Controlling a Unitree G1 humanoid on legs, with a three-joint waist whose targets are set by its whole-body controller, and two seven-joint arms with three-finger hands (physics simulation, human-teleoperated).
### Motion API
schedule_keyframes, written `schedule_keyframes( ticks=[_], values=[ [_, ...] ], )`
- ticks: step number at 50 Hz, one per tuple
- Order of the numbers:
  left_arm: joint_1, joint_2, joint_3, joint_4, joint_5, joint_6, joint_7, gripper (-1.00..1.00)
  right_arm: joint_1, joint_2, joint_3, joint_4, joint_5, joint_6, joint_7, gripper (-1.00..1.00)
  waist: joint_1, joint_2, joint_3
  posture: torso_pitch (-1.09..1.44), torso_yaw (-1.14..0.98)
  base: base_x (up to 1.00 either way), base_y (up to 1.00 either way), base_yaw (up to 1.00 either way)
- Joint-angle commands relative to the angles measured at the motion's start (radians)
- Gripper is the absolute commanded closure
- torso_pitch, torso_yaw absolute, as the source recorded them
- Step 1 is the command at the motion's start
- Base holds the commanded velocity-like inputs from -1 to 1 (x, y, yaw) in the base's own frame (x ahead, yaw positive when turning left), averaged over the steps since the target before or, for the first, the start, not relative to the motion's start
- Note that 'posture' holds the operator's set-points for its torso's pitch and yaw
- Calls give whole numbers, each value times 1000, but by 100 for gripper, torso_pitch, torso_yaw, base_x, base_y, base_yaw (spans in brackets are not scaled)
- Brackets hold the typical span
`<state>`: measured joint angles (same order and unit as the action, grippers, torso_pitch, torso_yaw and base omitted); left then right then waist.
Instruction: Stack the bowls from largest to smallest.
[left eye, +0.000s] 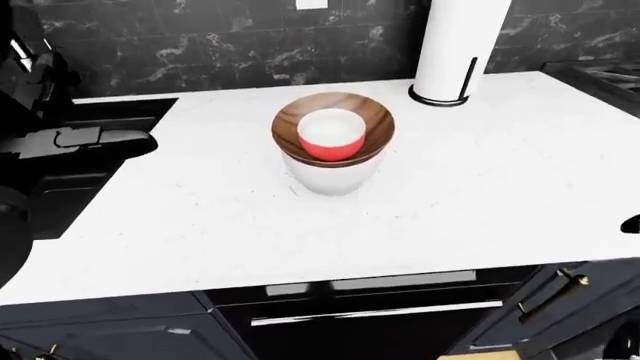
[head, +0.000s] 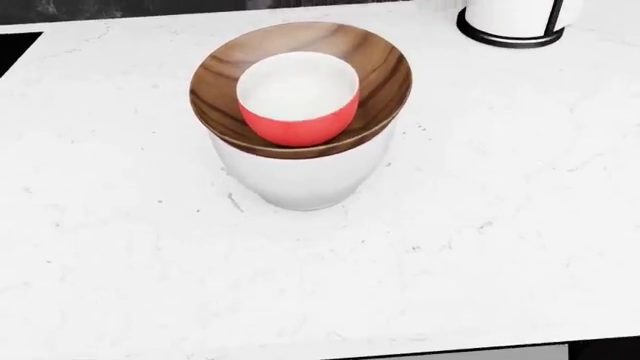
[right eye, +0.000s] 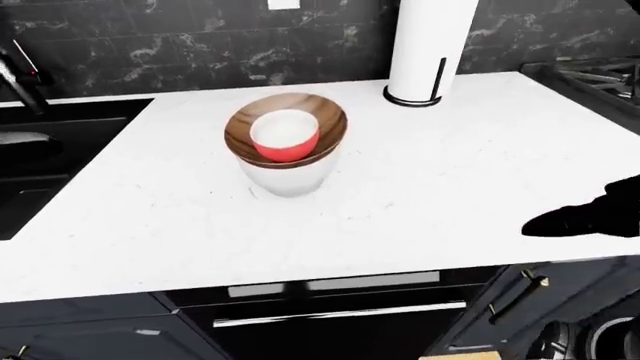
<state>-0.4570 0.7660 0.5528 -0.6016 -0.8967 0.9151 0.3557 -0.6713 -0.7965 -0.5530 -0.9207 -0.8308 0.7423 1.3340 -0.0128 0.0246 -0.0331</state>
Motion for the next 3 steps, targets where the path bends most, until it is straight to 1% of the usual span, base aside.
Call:
schedule_keyframes(
  ticks=[1,2,3],
  values=[
    [-16,16,23,-14,86,-44,-30,-100,30,-60,-67,-13,126,60,-102,-100,3,-6,-15,-16,0,0,0,0],
    [-9,15,21,-8,135,-59,-41,-100,48,-90,-113,-5,163,90,-147,-100,3,-8,-15,-16,0,0,0,0],
    [-11,8,20,7,175,-67,-46,-100,89,-109,-169,-1,206,100,-185,-100,4,-11,-15,-16,0,0,0,0]
  ],
)
